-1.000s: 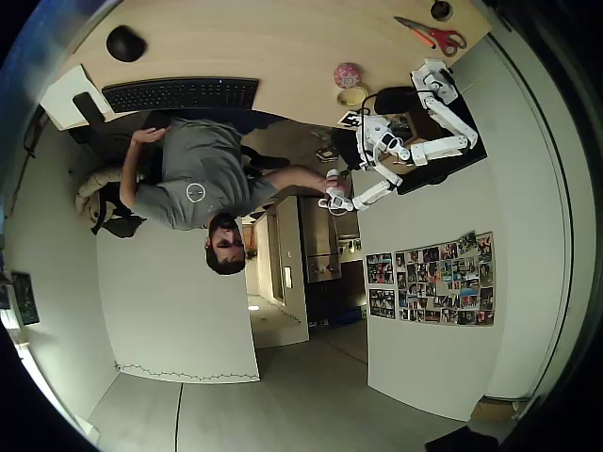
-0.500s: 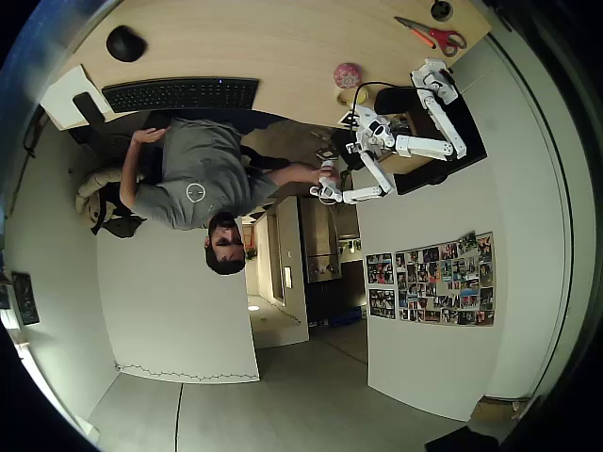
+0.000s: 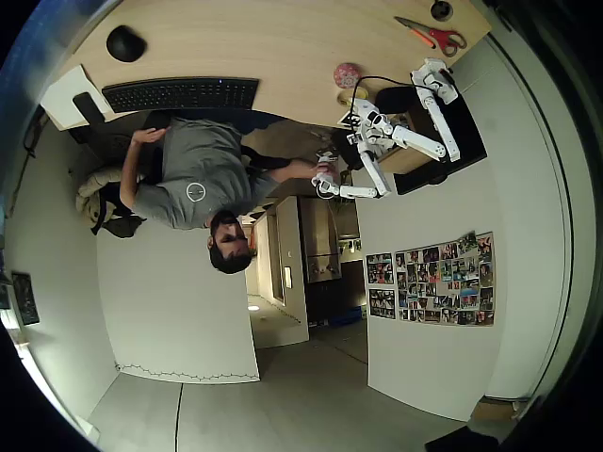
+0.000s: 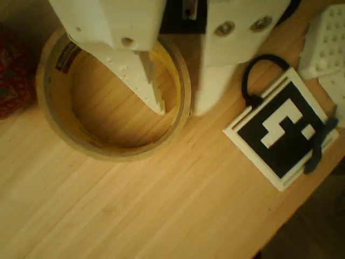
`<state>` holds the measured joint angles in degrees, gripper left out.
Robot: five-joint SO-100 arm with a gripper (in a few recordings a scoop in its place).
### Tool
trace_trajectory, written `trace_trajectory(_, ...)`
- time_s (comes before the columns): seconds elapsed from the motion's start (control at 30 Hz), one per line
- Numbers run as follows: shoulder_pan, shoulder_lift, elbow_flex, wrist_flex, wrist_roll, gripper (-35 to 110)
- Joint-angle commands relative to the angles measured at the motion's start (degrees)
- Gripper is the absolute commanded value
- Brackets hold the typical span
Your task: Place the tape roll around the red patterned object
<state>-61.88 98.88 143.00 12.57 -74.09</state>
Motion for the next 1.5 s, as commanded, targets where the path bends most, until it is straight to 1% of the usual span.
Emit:
trace_trajectory(0.0,-0.3,1.6,-1.3,0.4,-0.5,0)
trace_trajectory(0.13,0.0,4.0,-0.4,1.7,-0.7,0)
trace_trajectory(0.27,-0.3,8.3,-0.4,5.7,-0.7,0)
trace_trajectory(0.47,-1.0,19.6,-1.4,17.1,0.0,0)
trace_trajectory(0.67,-0.8,27.2,-8.3,31.6,0.9,0)
trace_trajectory(0.83,2.6,35.2,-8.5,37.3,0.5,0)
trace_trajectory(1.17,16.6,53.2,3.2,38.4,0.4,0)
trace_trajectory(1.27,19.7,53.3,4.9,36.7,0.9,0)
trace_trajectory(1.37,21.7,51.0,7.2,32.4,2.6,0)
trace_trajectory(1.47,22.8,48.3,7.5,30.9,6.3,0)
